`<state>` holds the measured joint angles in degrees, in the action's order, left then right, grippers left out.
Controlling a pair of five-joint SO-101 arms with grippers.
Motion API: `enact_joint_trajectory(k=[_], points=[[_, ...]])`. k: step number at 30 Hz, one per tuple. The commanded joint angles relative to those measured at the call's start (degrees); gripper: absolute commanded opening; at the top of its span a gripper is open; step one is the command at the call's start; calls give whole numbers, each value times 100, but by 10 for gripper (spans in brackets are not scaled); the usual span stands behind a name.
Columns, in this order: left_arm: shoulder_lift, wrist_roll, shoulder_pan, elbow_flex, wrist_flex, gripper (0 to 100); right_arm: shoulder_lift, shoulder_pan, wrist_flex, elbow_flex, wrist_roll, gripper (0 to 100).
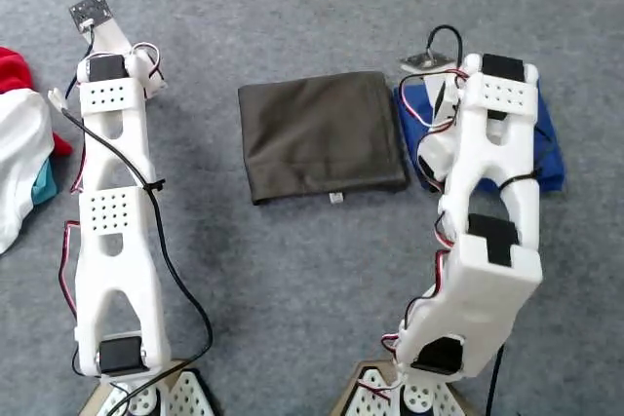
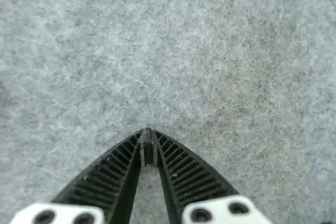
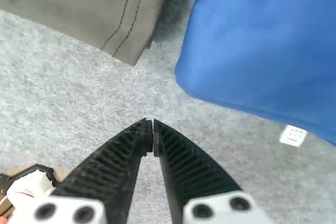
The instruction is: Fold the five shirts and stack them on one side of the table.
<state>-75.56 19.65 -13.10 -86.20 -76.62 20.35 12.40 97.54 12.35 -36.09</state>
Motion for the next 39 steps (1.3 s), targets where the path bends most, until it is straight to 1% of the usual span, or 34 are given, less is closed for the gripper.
enact_joint_trajectory(k=[1, 3, 5, 8, 11, 14, 17, 19, 21, 22, 24, 28, 32, 34, 37, 39], points=[[308, -475, 286, -998, -580, 31, -690, -97, -35, -48, 299, 15], [598, -756, 435, -901, -818, 30, -927, -167, 62, -110, 475, 15], [958, -712, 593, -936, -1213, 30, -1112, -176, 158, -242, 624, 15], [1240, -536, 1332, -936, -1538, 31, -1305, -167, 114, -602, 642, 15], [1213, -554, 1947, -927, -1204, 30, -1464, -316, 141, -954, 651, 15], [862, -519, 2220, -725, -624, 30, -1481, -598, 123, -1393, 642, 15], [396, -501, 2281, -470, -149, 30, -1525, -835, -79, -1481, 677, 15], [53, -431, 2264, -259, -9, 30, -1499, -932, -730, -1349, 703, 15], [-88, -369, 2193, -435, -35, 29, -1481, -1143, -1345, -1305, 1134, 15], [-132, -352, 2141, -593, -70, 29, -1481, -1240, -1574, -1297, 1451, 15], [-141, -352, 2053, -787, -62, 29, -1490, -1371, -1899, -1297, 1855, 15], [-149, -352, 2026, -804, -44, 30, -1341, -1389, -2488, -1587, 1952, 15], [-149, -352, 2018, -813, -26, 32, -743, -1389, -3244, -2176, 1969, 15], [-149, -352, 2009, -804, 88, 32, -374, -1284, -3420, -2308, 1969, 15], [-149, -352, 2000, -708, 202, 32, 40, -1029, -3385, -2158, 1969, 15], [-88, -352, 2026, -708, 88, 30, -4, -985, -2998, -1842, 1969, 15]])
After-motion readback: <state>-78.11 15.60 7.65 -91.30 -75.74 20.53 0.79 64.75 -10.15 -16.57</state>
